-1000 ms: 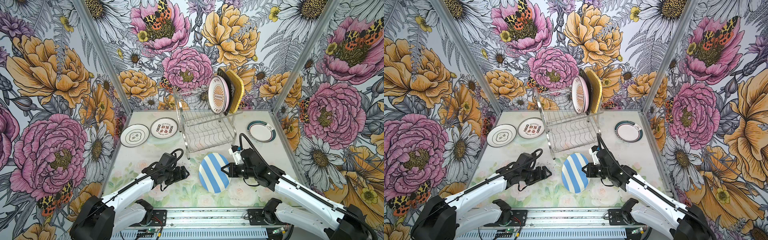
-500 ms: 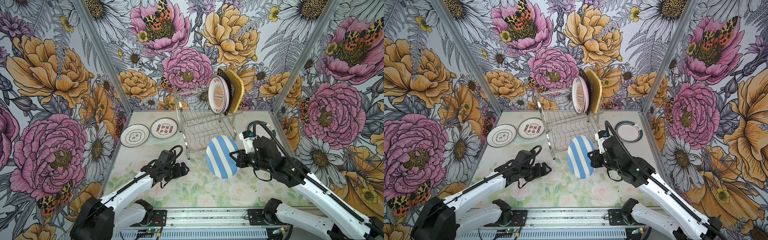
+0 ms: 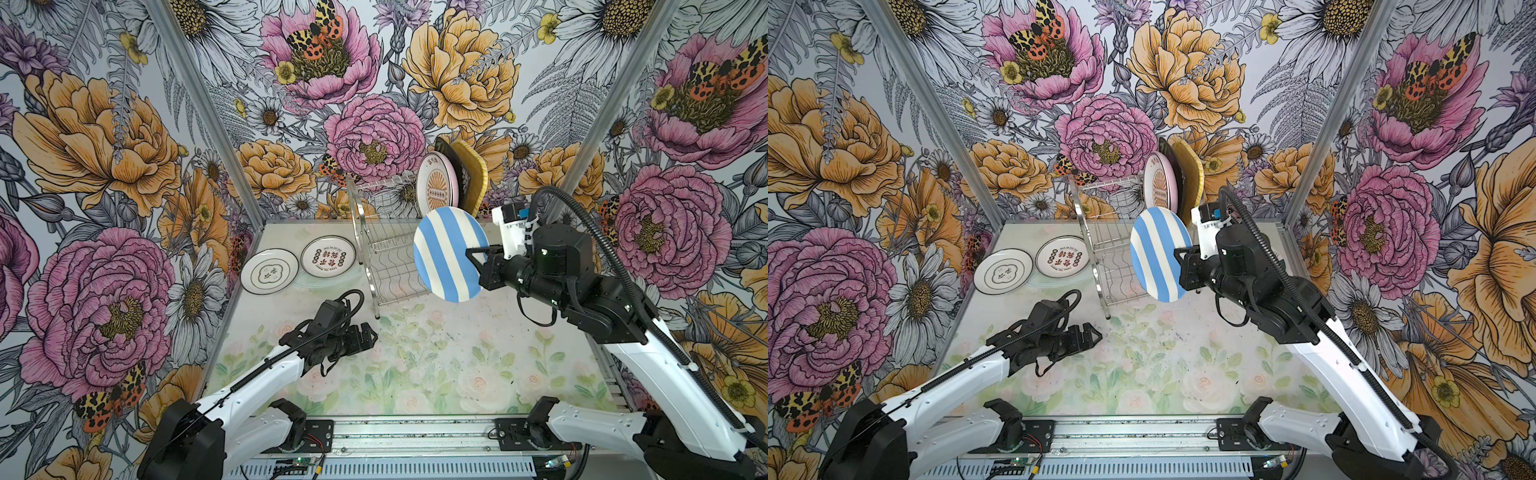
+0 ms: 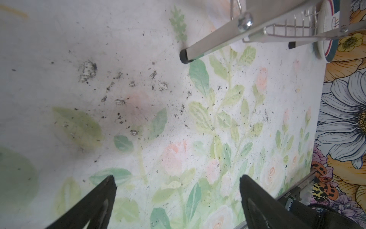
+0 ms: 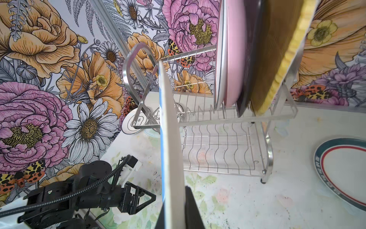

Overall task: Load plates into a dish rack
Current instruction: Pick up the plate from the bottom-center of the table, then place the plate on the dish rack.

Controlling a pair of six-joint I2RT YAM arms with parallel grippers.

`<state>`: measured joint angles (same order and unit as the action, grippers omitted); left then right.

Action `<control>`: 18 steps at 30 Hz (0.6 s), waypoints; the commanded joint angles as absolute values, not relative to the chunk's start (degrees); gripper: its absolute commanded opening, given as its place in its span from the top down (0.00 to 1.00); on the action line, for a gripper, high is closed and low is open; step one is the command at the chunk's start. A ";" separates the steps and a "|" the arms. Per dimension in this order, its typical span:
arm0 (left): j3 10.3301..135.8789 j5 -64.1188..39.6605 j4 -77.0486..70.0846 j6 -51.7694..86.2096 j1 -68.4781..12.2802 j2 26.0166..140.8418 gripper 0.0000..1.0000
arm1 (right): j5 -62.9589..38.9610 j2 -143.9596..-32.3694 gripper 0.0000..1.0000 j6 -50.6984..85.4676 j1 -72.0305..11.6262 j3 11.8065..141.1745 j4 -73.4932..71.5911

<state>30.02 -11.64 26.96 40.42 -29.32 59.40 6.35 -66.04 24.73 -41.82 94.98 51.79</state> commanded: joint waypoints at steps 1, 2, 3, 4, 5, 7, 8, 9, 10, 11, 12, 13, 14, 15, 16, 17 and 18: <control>31.49 -9.00 25.59 39.38 -28.82 57.14 0.02 | 10.85 -70.03 1.00 19.40 -42.28 102.38 50.10; 31.47 -8.51 25.63 39.38 -28.80 56.67 0.02 | 11.94 -71.79 1.00 18.49 -42.28 104.33 50.10; 31.42 -8.19 25.64 39.38 -28.82 56.12 0.02 | 12.80 -73.22 1.00 17.72 -42.28 106.01 50.15; 31.38 -7.84 25.64 39.45 -28.74 55.63 0.02 | 13.98 -74.79 1.00 16.74 -42.28 107.91 50.10; 31.29 -7.50 25.59 39.46 -28.67 55.18 0.02 | 14.92 -76.39 1.00 15.74 -42.28 109.77 49.97; 31.11 -7.33 25.51 39.55 -28.32 54.22 0.01 | 16.75 -79.42 1.00 13.90 -42.23 113.50 49.97; 30.95 -7.30 25.43 39.56 -27.93 53.77 0.01 | 17.45 -81.05 1.00 12.87 -42.32 115.56 49.90; 30.85 -7.39 25.41 39.50 -27.59 53.32 0.01 | 18.06 -82.43 1.00 12.00 -42.28 117.37 49.84; 30.64 -7.71 25.41 39.42 -27.08 52.88 0.01 | 18.72 -84.10 1.00 11.21 -42.27 119.50 49.75; 30.44 -8.11 25.40 39.38 -26.53 52.45 0.01 | 19.41 -85.72 1.00 10.27 -42.19 121.62 49.66; 30.29 -8.38 25.41 39.30 -26.02 52.11 0.01 | 20.07 -87.12 1.00 9.42 -42.19 123.40 49.59; 30.02 -8.77 25.46 39.21 -25.43 51.74 0.01 | 20.81 -88.72 1.00 8.42 -42.10 125.37 49.46; 29.82 -8.99 25.40 39.20 -24.98 51.39 0.01 | 21.34 -90.10 1.00 7.66 -42.10 127.11 49.35; 29.69 -9.26 25.47 39.11 -24.55 51.04 0.01 | 22.12 -91.77 1.00 6.71 -42.10 128.97 49.31; 29.51 -9.59 25.45 39.03 -24.16 50.77 0.01 | 23.05 -93.30 1.00 5.74 -42.08 130.72 49.16; 29.32 -9.78 25.46 38.89 -23.93 50.56 0.01 | 23.71 -94.69 1.00 4.96 -42.02 131.99 49.00; 29.19 -9.92 25.40 38.85 -23.69 50.41 0.01 | 24.34 -96.30 1.00 4.22 -41.86 133.62 48.95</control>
<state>29.98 -9.43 26.74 40.21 -24.49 51.46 20.40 -94.17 8.25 -41.82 129.51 51.66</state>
